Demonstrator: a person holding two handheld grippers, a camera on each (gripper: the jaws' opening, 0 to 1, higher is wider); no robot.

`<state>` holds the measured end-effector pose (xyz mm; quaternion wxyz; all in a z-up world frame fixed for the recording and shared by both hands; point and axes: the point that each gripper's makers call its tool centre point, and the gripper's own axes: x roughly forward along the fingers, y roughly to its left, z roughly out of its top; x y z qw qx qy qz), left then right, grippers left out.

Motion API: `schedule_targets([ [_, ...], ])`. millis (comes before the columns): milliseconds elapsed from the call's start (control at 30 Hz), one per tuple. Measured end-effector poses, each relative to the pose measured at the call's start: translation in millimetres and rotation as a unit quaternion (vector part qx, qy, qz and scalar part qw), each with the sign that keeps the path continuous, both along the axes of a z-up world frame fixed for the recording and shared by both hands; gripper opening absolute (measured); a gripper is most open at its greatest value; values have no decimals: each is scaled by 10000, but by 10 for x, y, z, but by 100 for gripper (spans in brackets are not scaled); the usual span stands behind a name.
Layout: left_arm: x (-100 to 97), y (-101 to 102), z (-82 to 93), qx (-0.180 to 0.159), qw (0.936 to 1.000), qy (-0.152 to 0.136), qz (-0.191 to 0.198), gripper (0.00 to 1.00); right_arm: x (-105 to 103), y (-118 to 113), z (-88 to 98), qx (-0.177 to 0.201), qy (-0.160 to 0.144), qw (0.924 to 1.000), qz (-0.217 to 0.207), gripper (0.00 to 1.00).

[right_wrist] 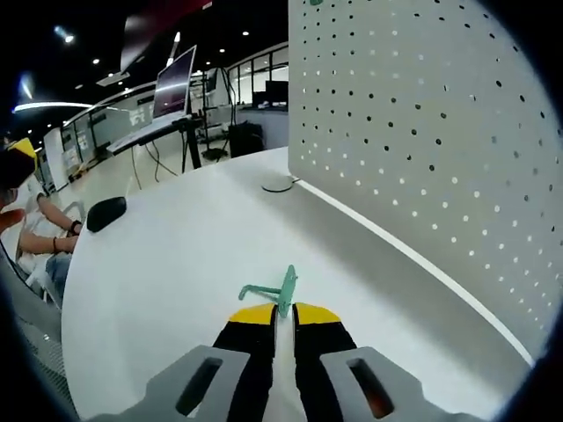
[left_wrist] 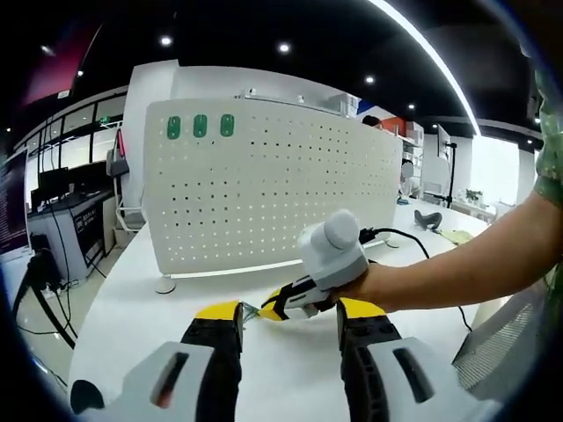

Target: Insert the hook assembly into the mounting plate slot until the hook locks in place.

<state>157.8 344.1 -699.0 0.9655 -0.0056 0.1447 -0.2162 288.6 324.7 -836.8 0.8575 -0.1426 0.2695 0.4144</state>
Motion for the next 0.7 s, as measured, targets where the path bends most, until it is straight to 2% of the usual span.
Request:
schedule_targets([
  [700,13,17,-18,-18,10000,36,32,43,95,-22,-10,-87,-87,9999,14,1],
])
